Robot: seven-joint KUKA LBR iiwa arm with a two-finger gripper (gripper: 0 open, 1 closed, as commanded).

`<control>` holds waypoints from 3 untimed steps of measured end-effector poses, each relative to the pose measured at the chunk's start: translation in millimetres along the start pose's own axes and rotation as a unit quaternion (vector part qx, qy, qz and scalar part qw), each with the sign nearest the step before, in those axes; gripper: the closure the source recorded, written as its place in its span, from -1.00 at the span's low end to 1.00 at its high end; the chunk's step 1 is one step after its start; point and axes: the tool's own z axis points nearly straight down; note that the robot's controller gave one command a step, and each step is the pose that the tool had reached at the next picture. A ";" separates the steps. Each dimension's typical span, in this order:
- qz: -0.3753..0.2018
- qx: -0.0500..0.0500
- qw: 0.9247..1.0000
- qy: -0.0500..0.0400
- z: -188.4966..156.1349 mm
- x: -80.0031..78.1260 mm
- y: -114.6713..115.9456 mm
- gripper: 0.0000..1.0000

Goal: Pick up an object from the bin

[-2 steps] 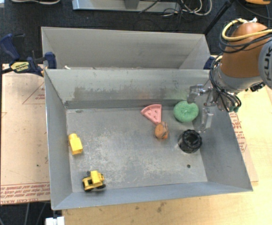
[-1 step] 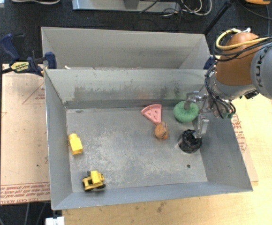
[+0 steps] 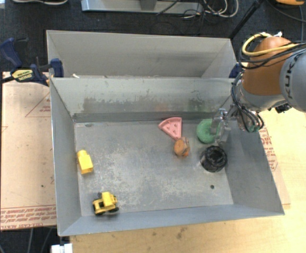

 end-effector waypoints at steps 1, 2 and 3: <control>0.000 0.000 1.000 0.000 0.0 0.0 0.1 1.00; 0.007 0.000 1.000 0.001 -19.5 5.1 2.1 1.00; 0.013 0.000 1.000 -0.001 -30.5 4.5 3.7 1.00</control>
Offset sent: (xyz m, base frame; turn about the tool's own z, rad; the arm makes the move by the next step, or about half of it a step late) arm -0.0063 0.0025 0.0233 0.0174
